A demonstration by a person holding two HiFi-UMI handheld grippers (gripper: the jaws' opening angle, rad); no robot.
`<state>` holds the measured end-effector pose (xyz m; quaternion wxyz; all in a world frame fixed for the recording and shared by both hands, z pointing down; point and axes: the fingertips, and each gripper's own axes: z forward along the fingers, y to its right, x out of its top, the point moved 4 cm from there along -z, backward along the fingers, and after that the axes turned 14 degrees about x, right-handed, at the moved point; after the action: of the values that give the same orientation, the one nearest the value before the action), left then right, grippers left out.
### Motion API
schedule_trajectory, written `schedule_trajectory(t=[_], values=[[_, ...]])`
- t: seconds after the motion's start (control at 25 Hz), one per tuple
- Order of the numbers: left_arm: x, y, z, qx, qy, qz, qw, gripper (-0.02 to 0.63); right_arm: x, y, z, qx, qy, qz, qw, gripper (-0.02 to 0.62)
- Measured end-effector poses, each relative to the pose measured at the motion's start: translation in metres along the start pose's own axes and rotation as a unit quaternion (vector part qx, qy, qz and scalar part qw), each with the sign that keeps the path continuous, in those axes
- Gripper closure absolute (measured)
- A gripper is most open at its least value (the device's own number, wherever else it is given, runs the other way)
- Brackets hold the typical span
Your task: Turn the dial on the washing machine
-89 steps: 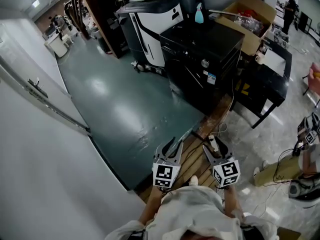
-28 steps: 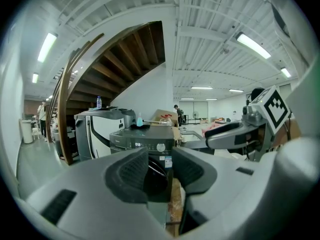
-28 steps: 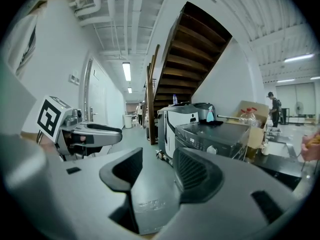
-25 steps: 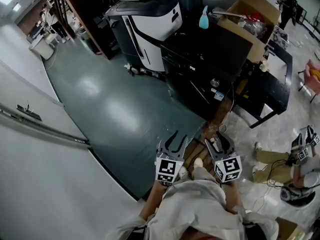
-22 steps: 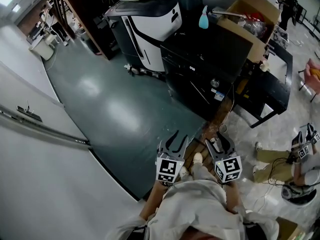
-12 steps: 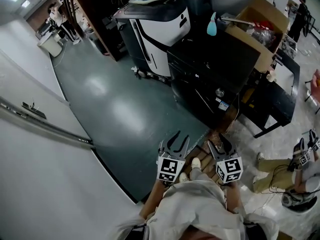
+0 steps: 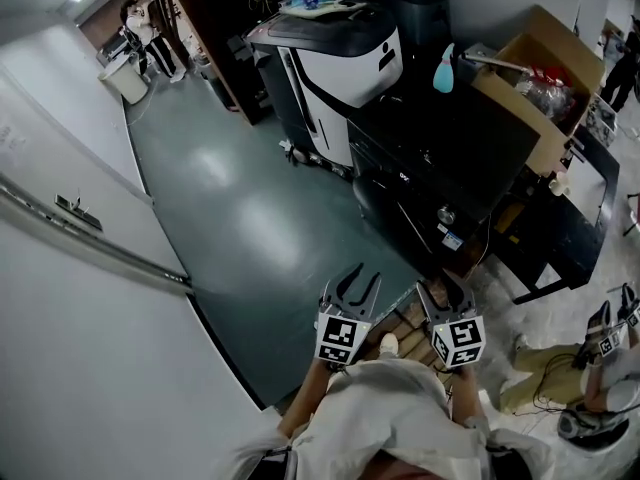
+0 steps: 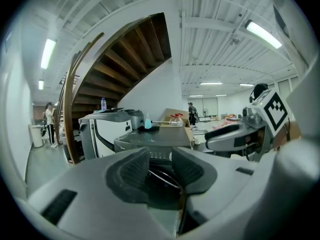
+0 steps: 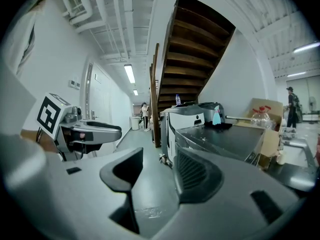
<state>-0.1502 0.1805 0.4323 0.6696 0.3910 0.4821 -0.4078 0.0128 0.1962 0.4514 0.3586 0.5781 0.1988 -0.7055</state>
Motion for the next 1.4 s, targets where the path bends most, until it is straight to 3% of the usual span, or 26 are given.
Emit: schedule_trajectory(t=[0.36,0.76,1.08,1.4], values=[[0.010,0.009,0.033,0.028,-0.013,0.001,0.9995,0.466,0.006,0.045,0.014,0.025,0.001,0.003,1.000,0.383],[0.025,-0.001,0.074,0.027,-0.008,0.003,0.9996,0.466,0.017,0.076,0.035,0.016,0.004,0.006,1.000,0.385],[0.028,-0.024,0.118,0.002,-0.004,0.006,1.0000,0.466,0.027,0.099,0.067,-0.009,0.000,0.011,1.000,0.385],[0.038,-0.066,0.168,-0.057,-0.016,0.009,0.9982,0.466,0.050,0.109,0.108,-0.063,-0.008,0.039,0.997,0.388]])
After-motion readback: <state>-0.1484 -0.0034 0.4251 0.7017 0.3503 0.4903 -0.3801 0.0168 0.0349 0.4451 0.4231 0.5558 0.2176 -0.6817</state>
